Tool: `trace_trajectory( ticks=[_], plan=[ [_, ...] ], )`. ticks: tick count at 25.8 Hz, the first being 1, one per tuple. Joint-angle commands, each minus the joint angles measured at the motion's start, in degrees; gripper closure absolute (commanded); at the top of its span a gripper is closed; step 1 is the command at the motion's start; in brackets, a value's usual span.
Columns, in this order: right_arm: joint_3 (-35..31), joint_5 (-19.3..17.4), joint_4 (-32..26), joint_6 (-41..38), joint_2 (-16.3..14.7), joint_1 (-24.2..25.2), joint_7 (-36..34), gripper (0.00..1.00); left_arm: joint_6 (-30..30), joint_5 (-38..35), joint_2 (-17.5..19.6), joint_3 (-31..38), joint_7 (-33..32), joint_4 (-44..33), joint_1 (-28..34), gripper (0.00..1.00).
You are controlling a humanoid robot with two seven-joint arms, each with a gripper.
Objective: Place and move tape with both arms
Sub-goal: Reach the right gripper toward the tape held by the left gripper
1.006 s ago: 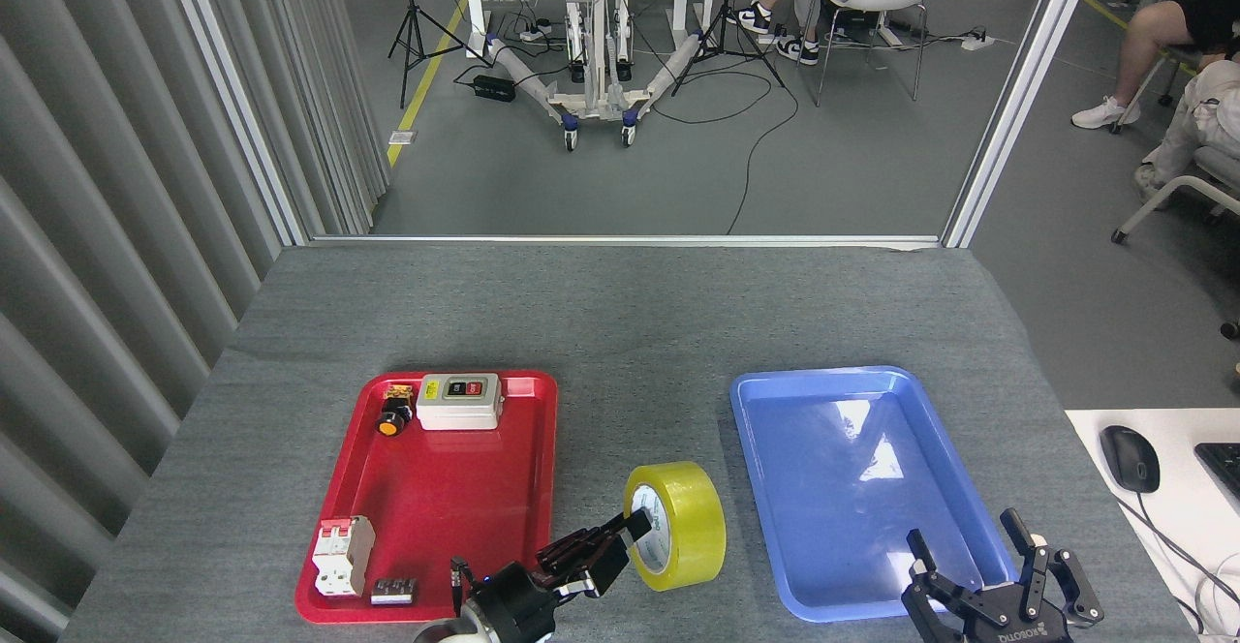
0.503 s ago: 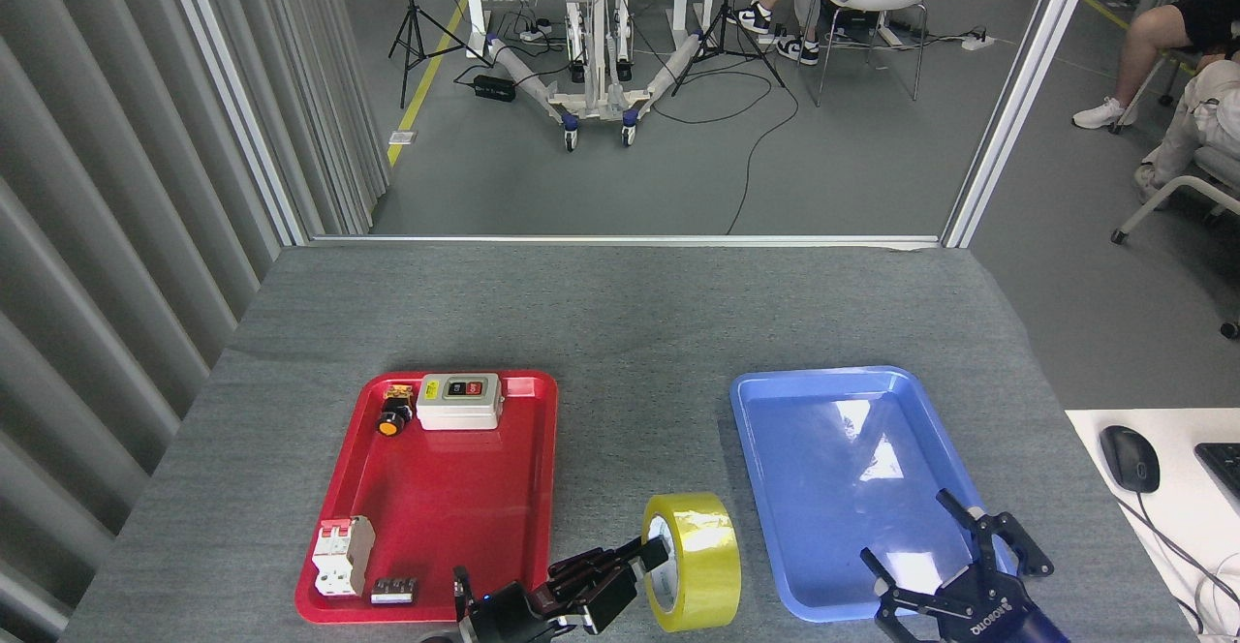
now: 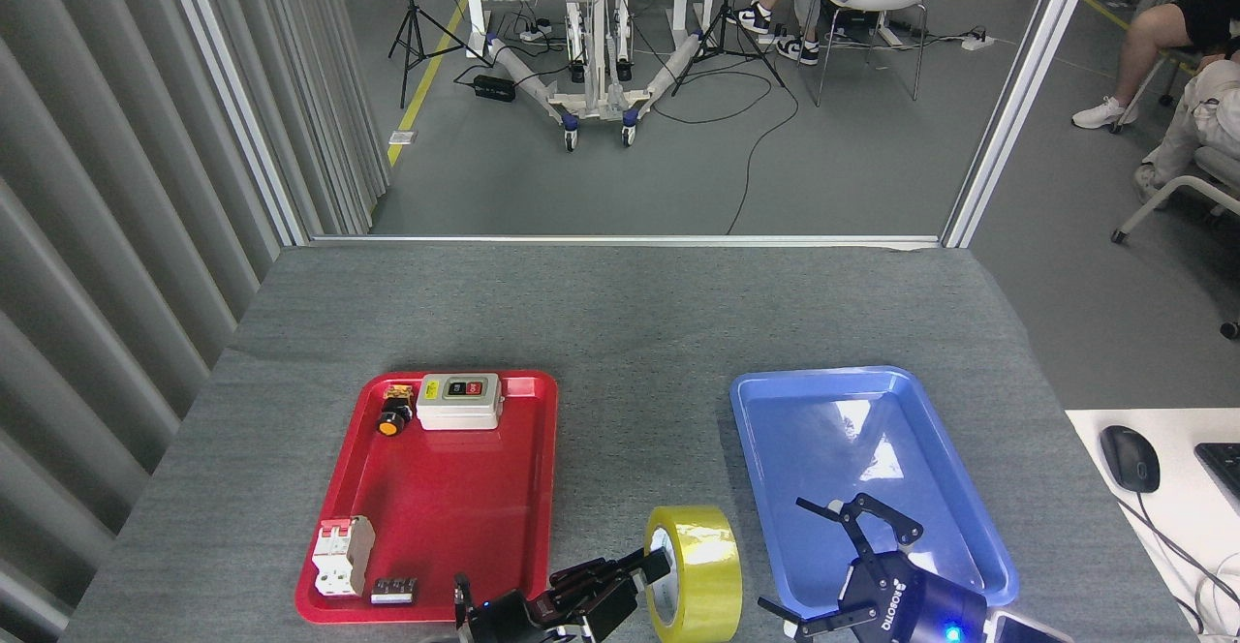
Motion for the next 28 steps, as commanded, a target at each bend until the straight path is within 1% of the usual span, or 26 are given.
trace_trajectory(
  ticks=[1, 5, 8, 12, 14, 21, 23, 25, 28],
  plan=[
    [-0.02, 2.15, -0.28, -1.36, -0.06, -2.18, -0.82, 0.0, 0.0, 0.02, 0.05, -0.01, 0.02, 0.0, 0.01, 1.0],
    [0.78, 2.32, -0.46, -1.88, -0.59, -2.36, -1.62, 0.0, 0.0, 0.02, 0.05, -0.01, 0.02, 0.53, -0.34, 1.0],
    [1.39, 2.32, -0.81, -1.88, -0.23, -4.2, -1.7, 0.0, 0.0, 0.02, 0.14, -0.01, 0.02, 0.62, -0.26, 1.0],
    [5.08, 2.32, -0.72, -1.8, 1.35, -8.16, -1.62, 0.0, 0.0, 0.1, 0.4, -0.01, 0.02, 0.62, -0.43, 1.0],
    [6.4, 2.32, -0.81, -1.8, 1.61, -9.12, -1.62, 0.0, 0.0, 0.1, 0.4, 0.08, 0.02, 0.62, -0.43, 1.0],
    [7.1, 2.32, -2.04, -1.44, 1.35, -9.21, -1.62, 0.01, 0.0, 0.1, 0.4, 0.08, 0.02, 0.53, 0.01, 1.0],
    [7.1, 2.32, -2.04, -1.18, 1.26, -9.3, -1.53, 0.02, 0.0, 0.02, 0.4, -0.01, 0.02, 0.53, 0.1, 1.0],
    [7.19, 2.32, -2.04, -1.09, 1.35, -9.3, -1.53, 0.06, 0.0, 0.02, 0.4, -0.01, 0.02, 0.27, 0.1, 1.0],
    [7.72, 2.32, -1.95, -1.44, 1.7, -9.3, -1.53, 0.15, 0.0, 0.02, 0.4, -0.01, 0.02, 0.18, 0.1, 1.0]
  ],
)
